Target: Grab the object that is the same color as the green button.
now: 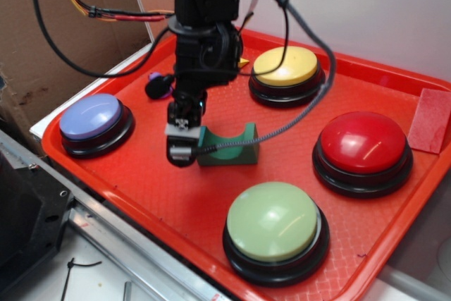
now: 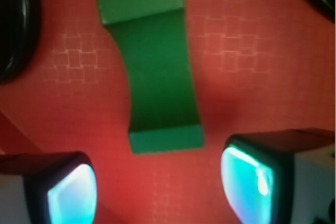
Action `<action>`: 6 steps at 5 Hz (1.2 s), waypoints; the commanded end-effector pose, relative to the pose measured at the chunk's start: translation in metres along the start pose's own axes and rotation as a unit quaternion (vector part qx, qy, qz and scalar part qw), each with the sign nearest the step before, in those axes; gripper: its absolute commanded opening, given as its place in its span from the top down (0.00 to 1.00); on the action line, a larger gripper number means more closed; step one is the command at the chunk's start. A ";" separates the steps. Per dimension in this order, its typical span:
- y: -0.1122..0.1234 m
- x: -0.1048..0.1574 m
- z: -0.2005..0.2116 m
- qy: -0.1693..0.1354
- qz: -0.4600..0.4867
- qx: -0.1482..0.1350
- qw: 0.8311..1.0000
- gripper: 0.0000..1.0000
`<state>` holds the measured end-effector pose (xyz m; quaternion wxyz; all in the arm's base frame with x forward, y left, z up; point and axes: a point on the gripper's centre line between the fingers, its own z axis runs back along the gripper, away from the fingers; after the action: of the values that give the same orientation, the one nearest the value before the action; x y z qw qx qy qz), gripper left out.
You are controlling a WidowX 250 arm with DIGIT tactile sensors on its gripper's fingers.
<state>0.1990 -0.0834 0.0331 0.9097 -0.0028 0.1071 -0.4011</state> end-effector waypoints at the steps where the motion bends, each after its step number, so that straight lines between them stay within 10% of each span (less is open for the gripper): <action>1: -0.017 0.004 -0.004 -0.014 -0.007 0.023 1.000 0.00; 2: -0.025 0.017 -0.010 -0.003 0.001 0.027 1.000 0.23; 3: -0.031 0.014 -0.014 0.009 0.009 0.028 1.000 1.00; 4: -0.036 0.008 0.000 -0.002 0.030 0.034 0.999 1.00; 6: -0.095 -0.026 0.088 -0.140 0.233 -0.025 0.962 1.00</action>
<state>0.1511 -0.1234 0.1252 0.9844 -0.0488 0.0011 -0.1689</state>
